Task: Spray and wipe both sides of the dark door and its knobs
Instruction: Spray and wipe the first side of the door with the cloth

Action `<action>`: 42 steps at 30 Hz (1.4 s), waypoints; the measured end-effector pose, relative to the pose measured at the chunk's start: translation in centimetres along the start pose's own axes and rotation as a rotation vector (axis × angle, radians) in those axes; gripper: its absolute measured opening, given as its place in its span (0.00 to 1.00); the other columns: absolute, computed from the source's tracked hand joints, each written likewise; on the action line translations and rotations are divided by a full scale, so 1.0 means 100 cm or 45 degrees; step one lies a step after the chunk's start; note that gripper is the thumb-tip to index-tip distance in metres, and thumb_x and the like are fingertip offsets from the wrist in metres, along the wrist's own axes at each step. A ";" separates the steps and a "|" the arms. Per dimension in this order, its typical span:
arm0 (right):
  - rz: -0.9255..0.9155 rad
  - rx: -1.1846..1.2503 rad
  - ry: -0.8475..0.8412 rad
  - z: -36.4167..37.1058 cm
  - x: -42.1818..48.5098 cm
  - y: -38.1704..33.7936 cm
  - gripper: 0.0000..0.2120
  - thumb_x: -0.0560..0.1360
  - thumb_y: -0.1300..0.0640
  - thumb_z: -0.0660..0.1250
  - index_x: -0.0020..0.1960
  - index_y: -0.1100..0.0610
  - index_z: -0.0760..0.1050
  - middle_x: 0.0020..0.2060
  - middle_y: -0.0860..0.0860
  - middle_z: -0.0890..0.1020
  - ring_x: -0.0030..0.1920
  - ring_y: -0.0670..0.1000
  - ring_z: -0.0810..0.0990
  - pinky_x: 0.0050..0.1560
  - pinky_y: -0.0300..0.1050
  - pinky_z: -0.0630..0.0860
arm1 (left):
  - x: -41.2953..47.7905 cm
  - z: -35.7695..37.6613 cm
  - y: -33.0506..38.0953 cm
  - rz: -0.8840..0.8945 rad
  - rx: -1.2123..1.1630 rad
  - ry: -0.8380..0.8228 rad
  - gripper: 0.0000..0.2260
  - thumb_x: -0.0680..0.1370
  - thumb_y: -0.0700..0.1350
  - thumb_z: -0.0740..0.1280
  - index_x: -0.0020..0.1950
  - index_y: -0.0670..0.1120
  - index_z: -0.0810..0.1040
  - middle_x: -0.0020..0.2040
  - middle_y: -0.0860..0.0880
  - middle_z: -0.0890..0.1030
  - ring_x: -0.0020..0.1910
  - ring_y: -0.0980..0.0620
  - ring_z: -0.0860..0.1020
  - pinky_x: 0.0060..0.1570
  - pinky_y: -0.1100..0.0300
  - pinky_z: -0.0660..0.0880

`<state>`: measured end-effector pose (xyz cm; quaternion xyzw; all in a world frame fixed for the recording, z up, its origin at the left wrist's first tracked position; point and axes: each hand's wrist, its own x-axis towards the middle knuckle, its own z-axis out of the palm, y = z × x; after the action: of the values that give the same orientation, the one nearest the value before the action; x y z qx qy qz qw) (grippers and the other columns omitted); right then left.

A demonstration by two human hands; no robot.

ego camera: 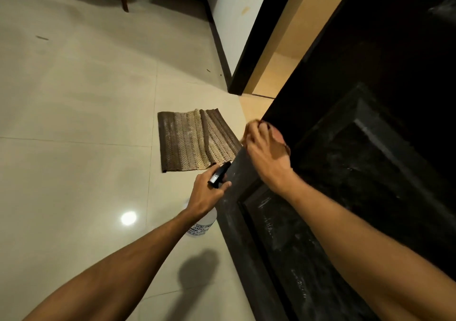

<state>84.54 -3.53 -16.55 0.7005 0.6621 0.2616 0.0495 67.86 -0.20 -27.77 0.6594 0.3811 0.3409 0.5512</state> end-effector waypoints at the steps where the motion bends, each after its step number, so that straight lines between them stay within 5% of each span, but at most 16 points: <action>1: -0.063 0.029 -0.025 0.017 -0.011 -0.006 0.20 0.87 0.50 0.48 0.72 0.57 0.69 0.69 0.55 0.72 0.70 0.55 0.68 0.71 0.52 0.63 | -0.001 0.001 -0.010 0.000 -0.003 -0.014 0.13 0.76 0.42 0.77 0.59 0.47 0.80 0.46 0.53 0.83 0.49 0.55 0.82 0.54 0.62 0.77; 5: 0.023 -0.018 -0.007 0.042 0.012 0.004 0.13 0.82 0.56 0.61 0.65 0.55 0.76 0.64 0.53 0.76 0.65 0.55 0.70 0.66 0.53 0.71 | -0.001 0.003 -0.045 -0.015 -0.049 -0.075 0.11 0.76 0.41 0.77 0.57 0.48 0.80 0.47 0.55 0.83 0.49 0.58 0.82 0.49 0.72 0.74; 7: 0.146 -0.170 -0.106 0.038 0.036 0.011 0.21 0.78 0.58 0.67 0.70 0.57 0.73 0.70 0.56 0.72 0.70 0.58 0.68 0.71 0.53 0.70 | 0.000 0.004 -0.060 -0.023 -0.061 -0.092 0.12 0.77 0.42 0.76 0.58 0.48 0.79 0.48 0.54 0.83 0.50 0.58 0.82 0.49 0.74 0.74; 9: -0.035 -0.208 -0.192 0.057 0.003 -0.005 0.23 0.77 0.58 0.70 0.71 0.57 0.73 0.71 0.58 0.70 0.69 0.59 0.68 0.70 0.55 0.69 | -0.001 0.009 -0.077 -0.045 -0.054 -0.109 0.13 0.77 0.42 0.76 0.59 0.48 0.79 0.49 0.53 0.83 0.50 0.58 0.82 0.50 0.73 0.74; 12: -0.262 -0.289 -0.431 0.076 -0.031 -0.021 0.13 0.77 0.51 0.72 0.61 0.51 0.80 0.63 0.53 0.78 0.62 0.53 0.68 0.63 0.47 0.63 | 0.001 0.018 -0.093 -0.062 -0.046 -0.139 0.13 0.77 0.42 0.76 0.60 0.48 0.79 0.51 0.51 0.83 0.50 0.54 0.82 0.54 0.64 0.77; 15: -0.118 -0.522 -0.137 0.071 0.013 0.001 0.17 0.80 0.52 0.62 0.65 0.57 0.77 0.69 0.56 0.73 0.66 0.54 0.60 0.66 0.49 0.54 | 0.008 0.025 -0.106 -0.068 -0.071 -0.169 0.13 0.77 0.42 0.76 0.59 0.49 0.78 0.51 0.51 0.83 0.51 0.53 0.82 0.54 0.62 0.77; 18: 0.026 -0.624 -0.061 0.083 0.016 -0.005 0.22 0.76 0.51 0.64 0.67 0.59 0.75 0.70 0.59 0.70 0.68 0.60 0.65 0.67 0.54 0.58 | 0.009 0.032 -0.130 -0.075 -0.028 -0.179 0.13 0.77 0.43 0.77 0.58 0.48 0.78 0.51 0.51 0.84 0.50 0.53 0.82 0.53 0.61 0.77; 22: -0.355 -0.512 -0.598 0.133 -0.059 -0.042 0.16 0.78 0.52 0.69 0.64 0.56 0.79 0.67 0.57 0.71 0.66 0.59 0.67 0.68 0.55 0.68 | -0.002 0.036 -0.149 -0.091 0.001 -0.181 0.11 0.76 0.44 0.77 0.54 0.51 0.78 0.49 0.52 0.83 0.48 0.51 0.82 0.53 0.56 0.80; 25: -0.265 -0.428 -0.377 0.133 -0.032 -0.035 0.14 0.80 0.54 0.61 0.63 0.55 0.78 0.65 0.55 0.72 0.64 0.55 0.67 0.66 0.54 0.71 | -0.005 0.030 -0.164 -0.081 -0.016 -0.159 0.11 0.75 0.46 0.78 0.52 0.51 0.78 0.46 0.52 0.84 0.45 0.51 0.83 0.51 0.53 0.81; 28: -0.194 -0.497 -0.208 0.157 -0.020 -0.047 0.13 0.77 0.53 0.70 0.60 0.56 0.80 0.64 0.56 0.74 0.64 0.58 0.67 0.65 0.55 0.72 | -0.010 0.025 -0.183 -0.106 -0.004 -0.114 0.11 0.75 0.45 0.78 0.52 0.49 0.79 0.45 0.51 0.85 0.46 0.50 0.83 0.52 0.53 0.81; 32: -0.614 -0.545 -0.654 0.189 -0.087 -0.085 0.18 0.83 0.49 0.63 0.69 0.57 0.76 0.69 0.56 0.70 0.69 0.58 0.66 0.71 0.53 0.66 | -0.021 0.022 -0.205 -0.082 0.010 -0.081 0.10 0.75 0.44 0.78 0.51 0.47 0.80 0.42 0.52 0.85 0.43 0.50 0.83 0.51 0.51 0.81; 37: -0.461 -0.668 -0.352 0.219 -0.036 -0.084 0.17 0.80 0.50 0.67 0.66 0.56 0.78 0.67 0.57 0.72 0.66 0.58 0.67 0.69 0.53 0.68 | -0.018 0.015 -0.221 -0.059 -0.010 -0.043 0.10 0.75 0.45 0.78 0.51 0.46 0.80 0.42 0.52 0.84 0.44 0.51 0.83 0.53 0.52 0.81; 42: -0.705 -0.544 -0.802 0.261 -0.098 -0.122 0.16 0.78 0.51 0.69 0.64 0.55 0.80 0.66 0.54 0.72 0.66 0.57 0.68 0.69 0.51 0.66 | -0.023 0.016 -0.226 0.001 -0.020 -0.011 0.09 0.74 0.43 0.79 0.47 0.46 0.79 0.39 0.54 0.83 0.41 0.54 0.82 0.46 0.59 0.78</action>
<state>84.97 -4.23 -46.95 0.5168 0.7082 0.1437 0.4589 65.24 -0.69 -50.35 0.6567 0.3757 0.3413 0.5578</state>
